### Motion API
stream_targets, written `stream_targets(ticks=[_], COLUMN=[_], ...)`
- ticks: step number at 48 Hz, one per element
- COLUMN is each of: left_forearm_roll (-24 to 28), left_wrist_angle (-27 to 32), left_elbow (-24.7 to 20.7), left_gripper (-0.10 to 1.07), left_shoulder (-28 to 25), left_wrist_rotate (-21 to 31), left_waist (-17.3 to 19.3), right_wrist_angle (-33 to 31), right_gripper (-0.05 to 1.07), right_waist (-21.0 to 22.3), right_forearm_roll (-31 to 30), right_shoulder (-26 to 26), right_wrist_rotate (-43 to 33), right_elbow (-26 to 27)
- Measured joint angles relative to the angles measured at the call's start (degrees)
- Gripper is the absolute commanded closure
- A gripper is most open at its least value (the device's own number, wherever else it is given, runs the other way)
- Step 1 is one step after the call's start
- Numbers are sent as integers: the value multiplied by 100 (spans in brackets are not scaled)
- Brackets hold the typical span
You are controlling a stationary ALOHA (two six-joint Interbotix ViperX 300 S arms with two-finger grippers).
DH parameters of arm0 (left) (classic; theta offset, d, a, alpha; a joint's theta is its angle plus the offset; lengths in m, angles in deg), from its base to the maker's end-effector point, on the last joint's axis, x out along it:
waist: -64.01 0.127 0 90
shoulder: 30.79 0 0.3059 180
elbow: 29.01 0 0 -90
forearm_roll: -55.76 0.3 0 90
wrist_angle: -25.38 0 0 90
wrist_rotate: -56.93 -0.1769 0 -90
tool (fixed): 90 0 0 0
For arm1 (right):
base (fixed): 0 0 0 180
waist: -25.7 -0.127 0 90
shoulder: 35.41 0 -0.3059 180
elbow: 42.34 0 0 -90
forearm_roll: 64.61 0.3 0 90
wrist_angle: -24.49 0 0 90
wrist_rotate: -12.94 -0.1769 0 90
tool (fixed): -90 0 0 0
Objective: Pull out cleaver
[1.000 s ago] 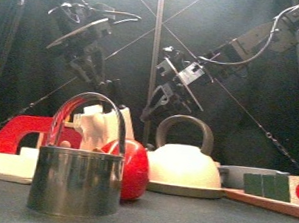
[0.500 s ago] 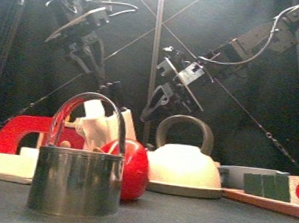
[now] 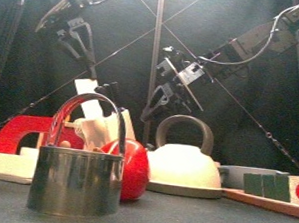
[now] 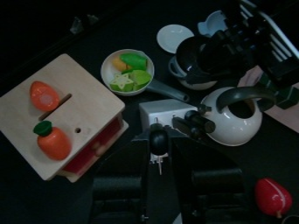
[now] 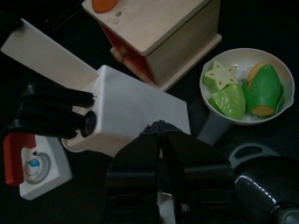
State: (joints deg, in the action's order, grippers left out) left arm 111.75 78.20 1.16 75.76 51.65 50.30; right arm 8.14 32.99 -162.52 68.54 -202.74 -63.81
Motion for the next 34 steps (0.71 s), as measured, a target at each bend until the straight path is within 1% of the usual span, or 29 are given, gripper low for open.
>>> stream_targets(ticks=[24, 34], left_forearm_roll=[-633, -712], left_wrist_angle=[70, 237], left_elbow=[9, 0], left_gripper=[44, 44], left_shoulder=[694, 1028], left_wrist_rotate=[-844, -1072], left_waist=[-79, -105], right_wrist_angle=[0, -9], right_gripper=[65, 65], right_waist=[0, 0], right_forearm_roll=[0, -18], right_shoulder=[0, 0], right_wrist_rotate=[18, 18], right_elbow=[0, -18])
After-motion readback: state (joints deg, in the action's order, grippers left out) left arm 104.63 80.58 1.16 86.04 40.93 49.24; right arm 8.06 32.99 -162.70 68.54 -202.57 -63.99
